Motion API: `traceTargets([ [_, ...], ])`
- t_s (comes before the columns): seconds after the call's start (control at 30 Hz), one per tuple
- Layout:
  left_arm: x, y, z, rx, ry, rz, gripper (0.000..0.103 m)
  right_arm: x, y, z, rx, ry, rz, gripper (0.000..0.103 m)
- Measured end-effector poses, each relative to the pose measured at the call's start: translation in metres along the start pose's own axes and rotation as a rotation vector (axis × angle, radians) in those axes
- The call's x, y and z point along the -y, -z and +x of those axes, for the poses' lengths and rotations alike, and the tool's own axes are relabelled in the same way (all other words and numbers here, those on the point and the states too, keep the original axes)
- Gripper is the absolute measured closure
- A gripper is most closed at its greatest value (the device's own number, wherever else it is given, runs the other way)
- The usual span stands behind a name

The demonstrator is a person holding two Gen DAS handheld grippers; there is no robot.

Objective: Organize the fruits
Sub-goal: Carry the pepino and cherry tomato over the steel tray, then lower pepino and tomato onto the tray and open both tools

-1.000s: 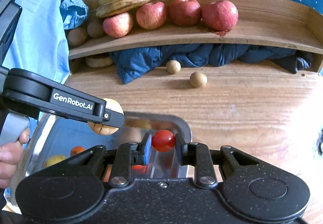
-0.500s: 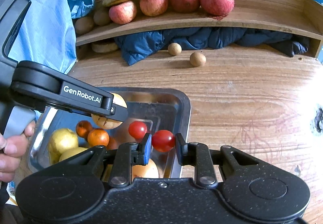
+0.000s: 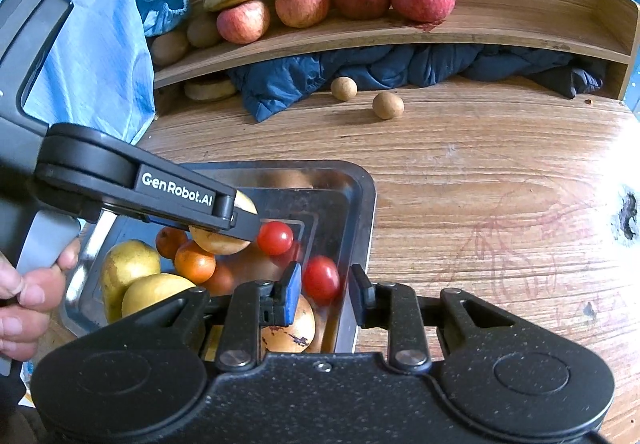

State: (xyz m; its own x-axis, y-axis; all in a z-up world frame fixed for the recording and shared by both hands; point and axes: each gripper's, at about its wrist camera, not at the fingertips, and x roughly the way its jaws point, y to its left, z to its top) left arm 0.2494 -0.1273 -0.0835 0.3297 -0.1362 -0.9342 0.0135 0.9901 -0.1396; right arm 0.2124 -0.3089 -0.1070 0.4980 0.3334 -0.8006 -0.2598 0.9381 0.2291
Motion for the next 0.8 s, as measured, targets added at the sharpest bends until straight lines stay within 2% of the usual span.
traceTargets([
  [0.17, 0.0, 0.002, -0.004, 0.0, 0.001, 0.003, 0.051, -0.002, 0.001, -0.005, 0.01, 0.006, 0.0, 0.07],
  [0.3, -0.001, 0.002, -0.012, 0.018, 0.006, 0.009, 0.049, -0.005, 0.0, -0.01, 0.017, 0.003, -0.003, 0.059],
  [0.37, -0.002, 0.003, -0.016, 0.029, 0.007, 0.008, 0.048, -0.007, 0.0, -0.012, 0.024, 0.005, -0.004, 0.05],
  [0.4, -0.002, 0.003, -0.018, 0.033, 0.007, 0.008, 0.046, -0.008, 0.0, -0.014, 0.028, 0.004, -0.003, 0.042],
  [0.53, -0.008, 0.005, -0.029, 0.055, 0.011, 0.001, 0.036, -0.012, 0.0, -0.021, 0.047, 0.003, -0.005, 0.027],
  [0.73, -0.015, 0.012, -0.048, 0.098, 0.007, -0.005, 0.015, -0.02, 0.001, -0.033, 0.073, -0.009, -0.02, 0.012],
  [0.8, -0.019, 0.016, -0.056, 0.112, 0.003, -0.011, 0.011, -0.022, 0.003, -0.038, 0.081, -0.018, -0.022, 0.01],
])
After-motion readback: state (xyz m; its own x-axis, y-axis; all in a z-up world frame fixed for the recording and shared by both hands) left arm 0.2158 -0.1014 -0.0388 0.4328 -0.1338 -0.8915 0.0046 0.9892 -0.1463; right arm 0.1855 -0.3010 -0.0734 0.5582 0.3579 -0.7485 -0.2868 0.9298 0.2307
